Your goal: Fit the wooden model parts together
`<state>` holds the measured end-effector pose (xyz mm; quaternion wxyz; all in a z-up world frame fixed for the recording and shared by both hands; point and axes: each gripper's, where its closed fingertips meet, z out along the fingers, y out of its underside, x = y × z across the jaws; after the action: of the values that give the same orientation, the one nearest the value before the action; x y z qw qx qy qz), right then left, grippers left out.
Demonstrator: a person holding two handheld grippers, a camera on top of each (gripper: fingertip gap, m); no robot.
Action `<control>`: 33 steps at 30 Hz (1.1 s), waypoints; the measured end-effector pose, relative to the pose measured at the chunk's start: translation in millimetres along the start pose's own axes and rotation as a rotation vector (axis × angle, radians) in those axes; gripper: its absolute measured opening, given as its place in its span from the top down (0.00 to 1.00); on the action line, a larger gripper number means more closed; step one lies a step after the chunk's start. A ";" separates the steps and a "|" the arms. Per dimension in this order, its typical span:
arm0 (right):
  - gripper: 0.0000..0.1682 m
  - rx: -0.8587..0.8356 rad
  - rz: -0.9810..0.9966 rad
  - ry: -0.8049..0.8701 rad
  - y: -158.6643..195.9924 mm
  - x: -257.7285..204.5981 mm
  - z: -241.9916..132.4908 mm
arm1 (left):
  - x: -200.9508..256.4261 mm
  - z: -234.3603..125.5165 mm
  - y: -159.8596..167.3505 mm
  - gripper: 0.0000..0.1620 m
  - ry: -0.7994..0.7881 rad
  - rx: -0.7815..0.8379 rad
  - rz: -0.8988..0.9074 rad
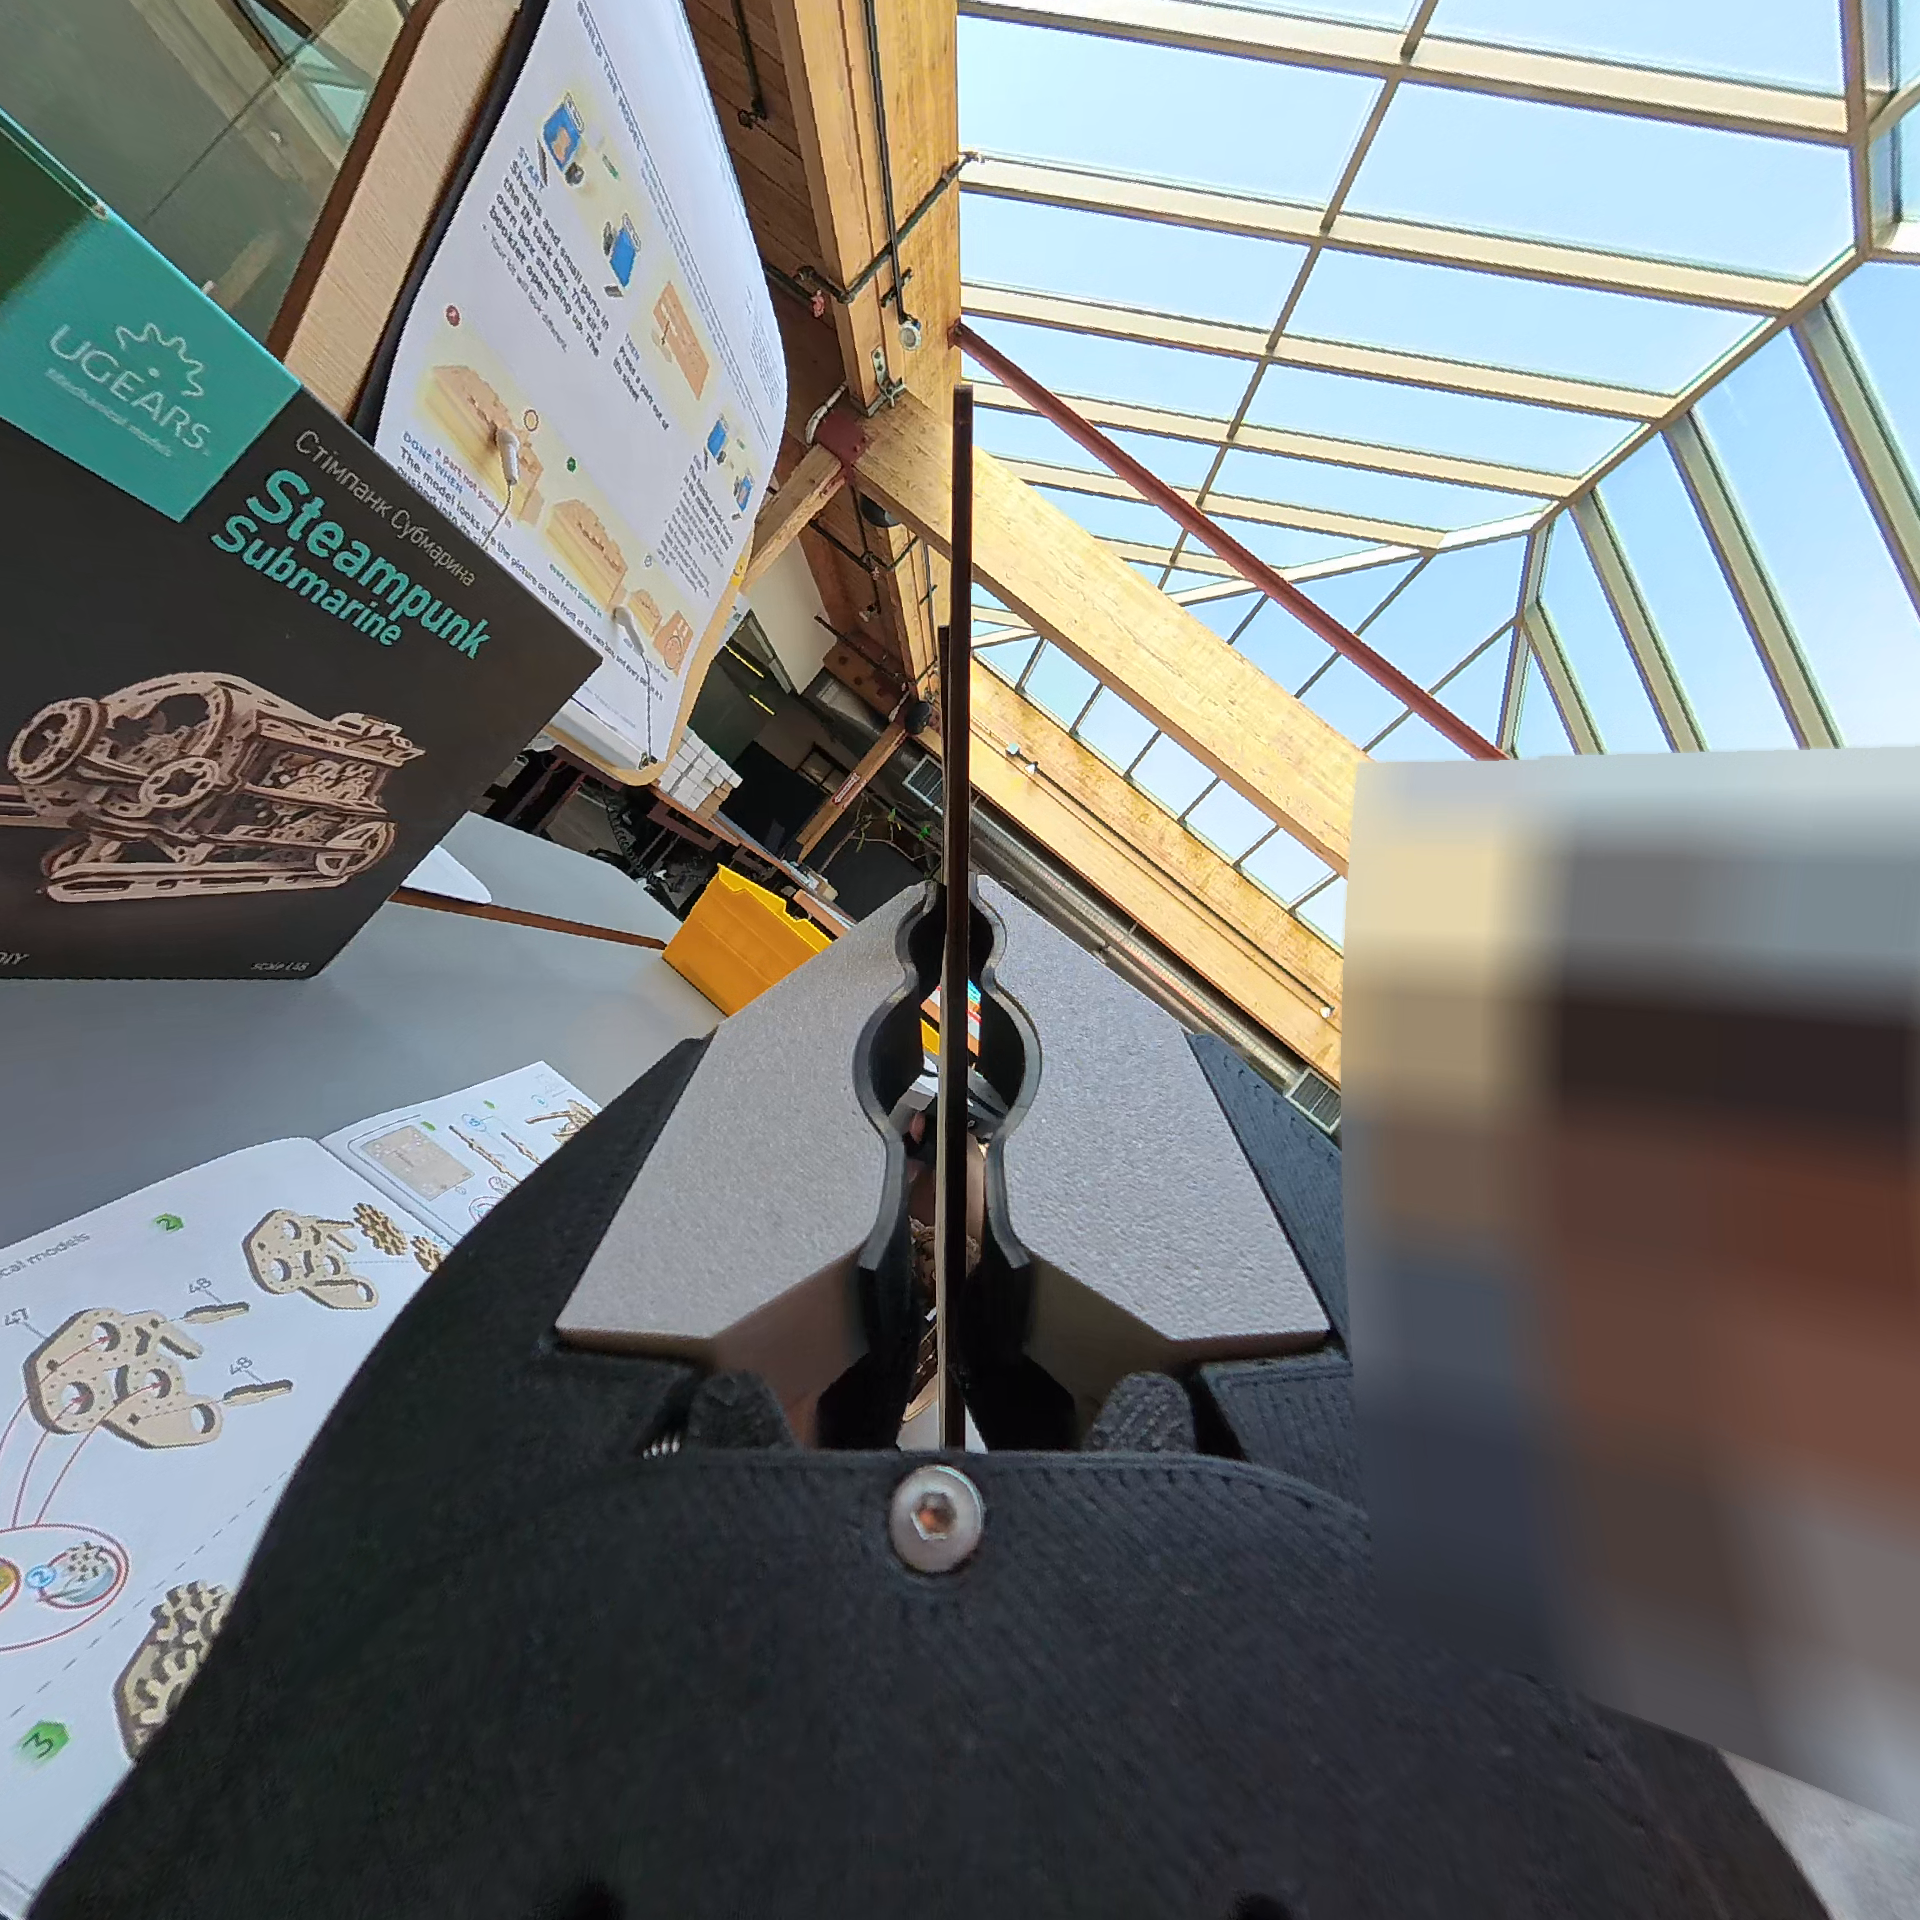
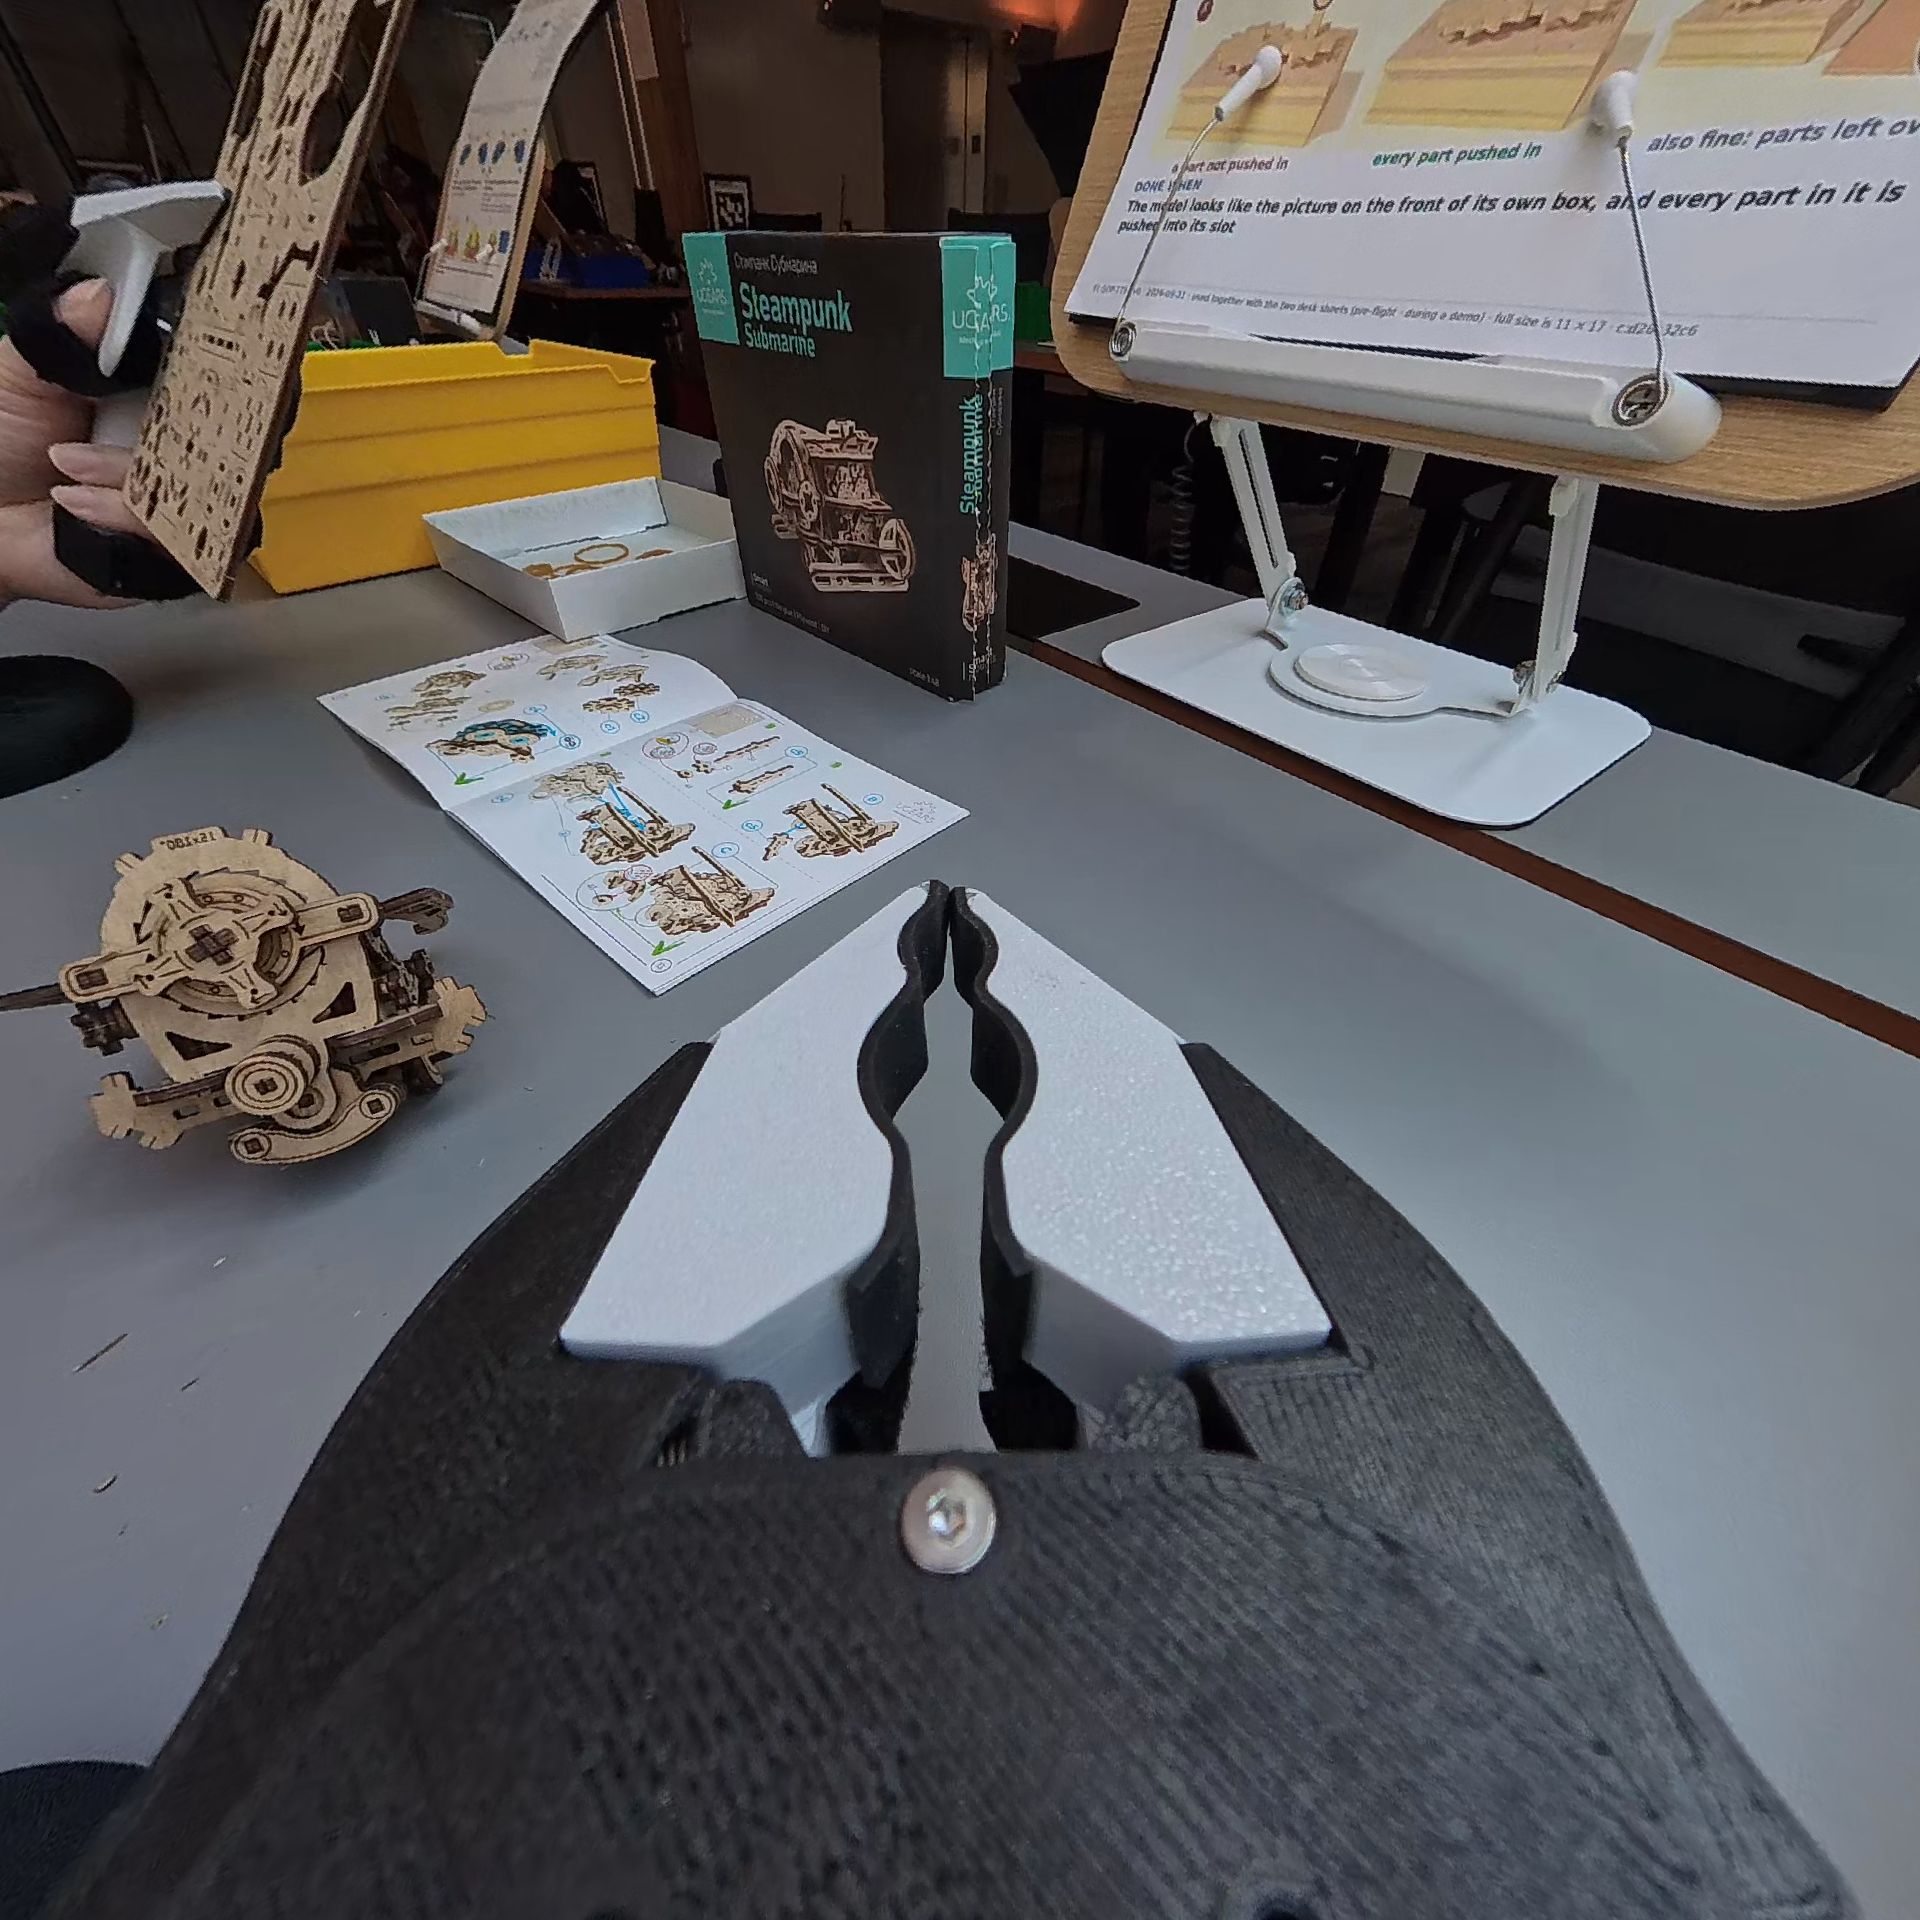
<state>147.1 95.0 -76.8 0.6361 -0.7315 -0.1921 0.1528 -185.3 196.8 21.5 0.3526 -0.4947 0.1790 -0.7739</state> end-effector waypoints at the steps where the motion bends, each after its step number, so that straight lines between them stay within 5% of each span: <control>1: 1.00 0.000 0.000 -0.001 0.0 -0.1 0.1 | -0.1 0.1 0.2 1.00 0.000 -0.001 -0.001; 33: 1.00 -0.012 -0.027 -0.004 1.4 -3.1 1.6 | -2.1 0.5 1.0 1.00 -0.012 0.001 0.006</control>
<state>143.8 94.7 -78.5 0.6333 -0.7324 -0.2041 0.1444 -184.0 197.6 19.8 0.3563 -0.4986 0.1780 -0.7699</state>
